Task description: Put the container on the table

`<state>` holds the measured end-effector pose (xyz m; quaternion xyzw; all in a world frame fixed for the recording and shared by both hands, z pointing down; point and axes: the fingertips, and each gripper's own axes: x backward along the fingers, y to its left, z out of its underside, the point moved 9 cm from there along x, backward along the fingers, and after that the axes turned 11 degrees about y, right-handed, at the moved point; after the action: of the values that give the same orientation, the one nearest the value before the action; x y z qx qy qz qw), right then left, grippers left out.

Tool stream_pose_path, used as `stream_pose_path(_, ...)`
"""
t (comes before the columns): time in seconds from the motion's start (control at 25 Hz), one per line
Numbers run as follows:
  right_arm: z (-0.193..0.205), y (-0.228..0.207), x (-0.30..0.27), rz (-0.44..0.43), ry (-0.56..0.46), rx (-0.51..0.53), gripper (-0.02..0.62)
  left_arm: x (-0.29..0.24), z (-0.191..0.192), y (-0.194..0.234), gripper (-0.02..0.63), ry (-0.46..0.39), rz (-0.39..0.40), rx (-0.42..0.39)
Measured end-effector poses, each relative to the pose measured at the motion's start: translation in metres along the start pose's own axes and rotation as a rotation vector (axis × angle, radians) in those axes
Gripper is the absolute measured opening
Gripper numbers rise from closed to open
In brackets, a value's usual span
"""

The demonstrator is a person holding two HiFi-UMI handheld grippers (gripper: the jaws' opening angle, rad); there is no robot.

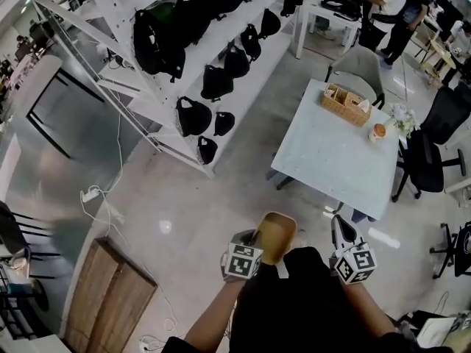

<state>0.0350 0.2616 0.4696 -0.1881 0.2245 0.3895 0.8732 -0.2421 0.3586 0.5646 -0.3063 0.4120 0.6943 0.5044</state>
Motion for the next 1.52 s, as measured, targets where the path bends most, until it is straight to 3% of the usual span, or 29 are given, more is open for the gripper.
stream_pose_path(0.24, 0.000, -0.008, -0.021, -0.004, 0.014, -0.018, -0.002, -0.013, -0.008, 0.015, 0.011, 0.005, -0.017, 0.043)
stream_pose_path(0.52, -0.012, -0.037, -0.066, -0.026, -0.023, -0.054, -0.002, -0.032, -0.048, 0.025, 0.011, 0.023, -0.048, 0.010)
stream_pose_path(0.8, -0.039, -0.113, -0.100, 0.027, -0.059, -0.122, -0.002, -0.084, -0.143, 0.015, 0.011, 0.055, -0.008, -0.054)
stream_pose_path(0.96, -0.058, -0.165, -0.120, 0.074, -0.068, -0.178, -0.002, -0.117, -0.205, 0.007, 0.011, 0.090, -0.011, -0.146)
stream_pose_path(1.08, -0.080, -0.202, -0.132, 0.085, -0.084, -0.174, -0.002, -0.139, -0.241, 0.005, 0.011, 0.104, -0.019, -0.156)
stream_pose_path(1.32, -0.097, -0.255, -0.151, 0.089, -0.083, -0.193, -0.002, -0.174, -0.290, -0.002, 0.011, 0.129, -0.035, -0.158)
stream_pose_path(1.44, -0.099, -0.274, -0.164, 0.068, -0.091, -0.268, -0.002, -0.188, -0.305, -0.007, 0.011, 0.162, -0.075, -0.227)
stream_pose_path(1.52, -0.105, -0.282, -0.172, 0.044, -0.102, -0.262, -0.002, -0.199, -0.312, -0.012, 0.011, 0.191, -0.090, -0.266)
